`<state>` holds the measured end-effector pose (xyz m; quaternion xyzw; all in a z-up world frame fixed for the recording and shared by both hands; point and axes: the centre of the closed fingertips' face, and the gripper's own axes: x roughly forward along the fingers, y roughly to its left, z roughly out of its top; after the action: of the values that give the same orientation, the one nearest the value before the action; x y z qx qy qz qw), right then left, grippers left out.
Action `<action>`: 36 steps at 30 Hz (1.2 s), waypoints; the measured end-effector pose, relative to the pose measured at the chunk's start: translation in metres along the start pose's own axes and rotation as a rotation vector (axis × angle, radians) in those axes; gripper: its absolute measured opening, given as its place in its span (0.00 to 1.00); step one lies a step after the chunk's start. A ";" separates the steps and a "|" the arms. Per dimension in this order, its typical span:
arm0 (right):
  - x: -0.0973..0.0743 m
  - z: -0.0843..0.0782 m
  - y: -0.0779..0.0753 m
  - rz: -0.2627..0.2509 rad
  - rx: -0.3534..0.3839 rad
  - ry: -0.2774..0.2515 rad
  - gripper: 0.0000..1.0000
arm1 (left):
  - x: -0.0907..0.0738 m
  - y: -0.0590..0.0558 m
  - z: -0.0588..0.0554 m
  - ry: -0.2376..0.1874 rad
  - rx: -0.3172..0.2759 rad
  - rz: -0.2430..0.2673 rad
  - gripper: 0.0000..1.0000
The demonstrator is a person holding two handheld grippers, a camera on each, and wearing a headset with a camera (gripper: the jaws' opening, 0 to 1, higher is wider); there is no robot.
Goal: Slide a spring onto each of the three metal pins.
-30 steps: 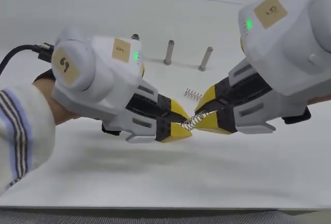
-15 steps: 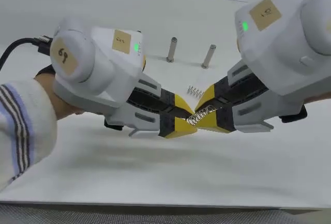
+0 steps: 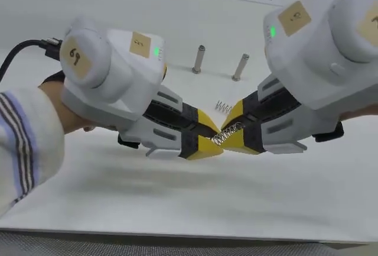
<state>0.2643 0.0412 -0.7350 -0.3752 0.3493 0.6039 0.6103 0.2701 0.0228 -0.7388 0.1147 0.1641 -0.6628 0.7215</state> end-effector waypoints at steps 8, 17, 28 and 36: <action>0.002 0.006 -0.005 -0.006 -0.001 -0.001 0.08 | -0.006 0.006 0.000 -0.002 -0.004 0.012 0.02; 0.001 0.010 -0.007 -0.011 -0.015 -0.002 0.08 | -0.011 0.007 -0.001 -0.005 -0.035 0.014 0.06; -0.004 0.003 -0.012 -0.022 0.004 0.015 0.08 | -0.019 0.013 -0.020 0.015 -0.108 0.048 0.27; -0.003 -0.005 -0.009 -0.017 0.020 0.030 0.08 | -0.031 0.031 -0.036 0.047 -0.132 0.143 0.43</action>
<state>0.2732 0.0353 -0.7343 -0.3810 0.3614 0.5893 0.6139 0.2953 0.0681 -0.7610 0.0935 0.2157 -0.5945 0.7690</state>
